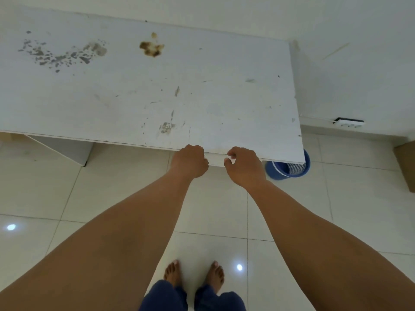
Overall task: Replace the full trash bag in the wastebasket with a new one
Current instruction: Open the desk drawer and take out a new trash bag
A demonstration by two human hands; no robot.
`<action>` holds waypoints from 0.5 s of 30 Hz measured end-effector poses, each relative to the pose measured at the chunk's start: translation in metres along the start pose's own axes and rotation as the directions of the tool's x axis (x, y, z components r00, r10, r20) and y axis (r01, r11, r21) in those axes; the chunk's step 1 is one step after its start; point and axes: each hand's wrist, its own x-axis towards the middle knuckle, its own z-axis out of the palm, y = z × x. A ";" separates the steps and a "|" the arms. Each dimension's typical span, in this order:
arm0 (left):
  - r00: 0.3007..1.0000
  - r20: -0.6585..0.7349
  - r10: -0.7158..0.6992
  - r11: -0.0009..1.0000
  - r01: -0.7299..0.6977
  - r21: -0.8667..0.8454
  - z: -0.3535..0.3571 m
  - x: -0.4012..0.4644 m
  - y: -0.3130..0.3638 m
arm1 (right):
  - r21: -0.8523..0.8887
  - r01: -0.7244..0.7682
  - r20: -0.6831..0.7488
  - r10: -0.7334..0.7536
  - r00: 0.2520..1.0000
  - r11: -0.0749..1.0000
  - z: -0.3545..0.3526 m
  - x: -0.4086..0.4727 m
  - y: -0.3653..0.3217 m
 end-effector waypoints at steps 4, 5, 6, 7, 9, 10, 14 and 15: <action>0.999 -0.001 0.039 0.999 -0.039 -0.017 0.053 0.021 0.001 | -0.053 0.129 -0.133 -0.135 0.982 0.990 0.028 0.016 0.017; 0.999 0.009 0.048 0.999 -0.048 -0.026 0.065 0.025 0.002 | -0.087 0.147 -0.136 -0.158 0.978 0.985 0.035 0.020 0.021; 0.998 0.018 0.060 0.998 -0.059 -0.039 0.077 0.029 0.004 | -0.123 0.161 -0.141 -0.178 0.974 0.979 0.042 0.024 0.025; 0.997 0.019 0.073 0.996 -0.072 -0.052 0.087 0.033 0.006 | -0.156 0.174 -0.156 -0.198 0.968 0.972 0.048 0.029 0.029; 0.995 -0.019 0.095 0.994 -0.096 -0.057 0.102 0.045 0.009 | -0.194 0.207 -0.229 -0.249 0.941 0.959 0.059 0.037 0.035; 0.993 -0.060 0.106 0.992 -0.110 -0.056 0.108 0.051 0.010 | -0.203 0.226 -0.278 -0.278 0.920 0.953 0.064 0.041 0.038; 0.950 -0.258 0.177 0.979 -0.198 -0.057 0.126 0.073 0.013 | -0.229 0.300 -0.437 -0.373 0.818 0.926 0.080 0.051 0.055; 0.928 -0.311 0.204 0.973 -0.228 -0.042 0.130 0.077 0.014 | -0.241 0.318 -0.457 -0.396 0.797 0.917 0.082 0.053 0.060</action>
